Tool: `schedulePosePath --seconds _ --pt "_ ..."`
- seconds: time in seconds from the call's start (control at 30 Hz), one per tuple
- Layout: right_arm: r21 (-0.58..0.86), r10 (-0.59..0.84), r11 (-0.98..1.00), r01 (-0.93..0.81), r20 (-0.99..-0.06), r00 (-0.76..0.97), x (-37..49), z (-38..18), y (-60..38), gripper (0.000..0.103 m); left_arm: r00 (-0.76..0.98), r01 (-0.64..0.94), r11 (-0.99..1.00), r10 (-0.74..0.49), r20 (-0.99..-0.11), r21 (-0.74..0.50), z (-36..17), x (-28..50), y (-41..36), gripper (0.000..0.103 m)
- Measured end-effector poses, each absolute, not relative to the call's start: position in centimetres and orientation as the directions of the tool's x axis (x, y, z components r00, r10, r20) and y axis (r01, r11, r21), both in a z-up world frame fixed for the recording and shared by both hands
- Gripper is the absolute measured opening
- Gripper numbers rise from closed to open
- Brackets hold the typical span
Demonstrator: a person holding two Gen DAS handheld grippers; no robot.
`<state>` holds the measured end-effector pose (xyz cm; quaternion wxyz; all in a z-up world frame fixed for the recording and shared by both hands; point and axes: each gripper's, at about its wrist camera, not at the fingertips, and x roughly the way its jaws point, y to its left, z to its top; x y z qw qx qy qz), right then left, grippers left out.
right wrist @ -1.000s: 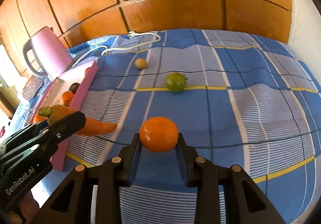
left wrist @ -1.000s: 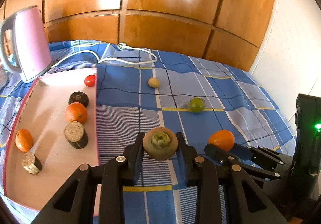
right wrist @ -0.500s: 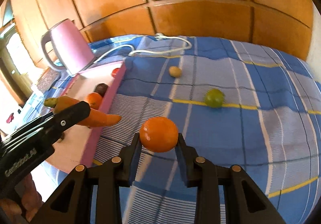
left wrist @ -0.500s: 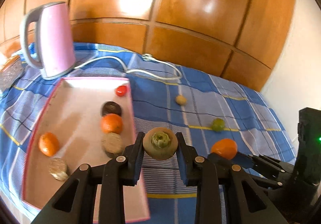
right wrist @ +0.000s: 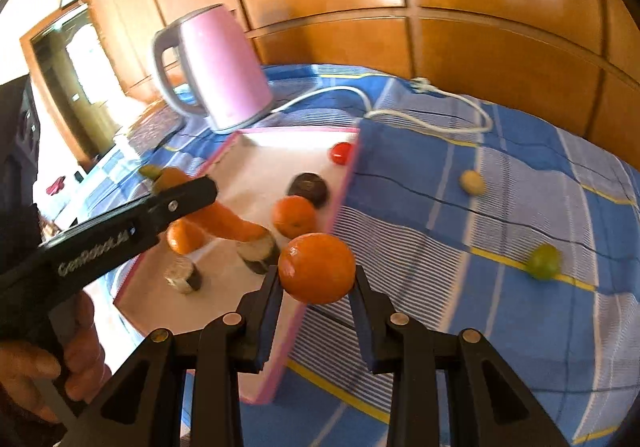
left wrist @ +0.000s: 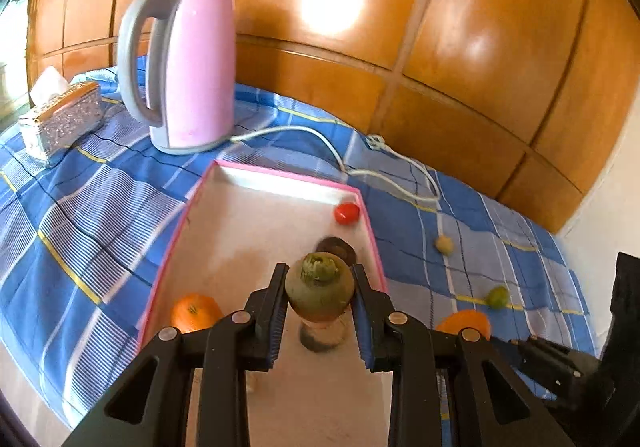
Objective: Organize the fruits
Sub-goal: 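Carry the carrot and orange into the tray and open both tools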
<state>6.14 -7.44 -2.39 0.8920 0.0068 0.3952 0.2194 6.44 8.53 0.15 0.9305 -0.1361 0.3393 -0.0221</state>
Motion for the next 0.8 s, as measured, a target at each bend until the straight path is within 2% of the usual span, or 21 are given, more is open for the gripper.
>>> schedulePosePath --seconds 0.23,0.4,0.8 --pt "0.184 0.436 0.873 -0.451 -0.71 0.554 7.6 -2.3 -3.7 0.035 0.765 -0.088 0.963 -0.098 -0.636 -0.254 0.2 8.0 10.6 0.031" --pt "0.215 0.444 0.868 -0.448 -0.741 0.504 8.7 -3.6 -2.4 0.036 0.752 -0.129 0.952 -0.089 -0.653 -0.279 -0.6 8.1 11.7 0.041" --pt "0.27 0.471 0.861 -0.432 -0.744 0.473 7.7 -4.4 -2.3 0.038 0.732 -0.214 0.945 -0.013 -0.681 -0.249 -1.2 7.0 12.5 0.043"
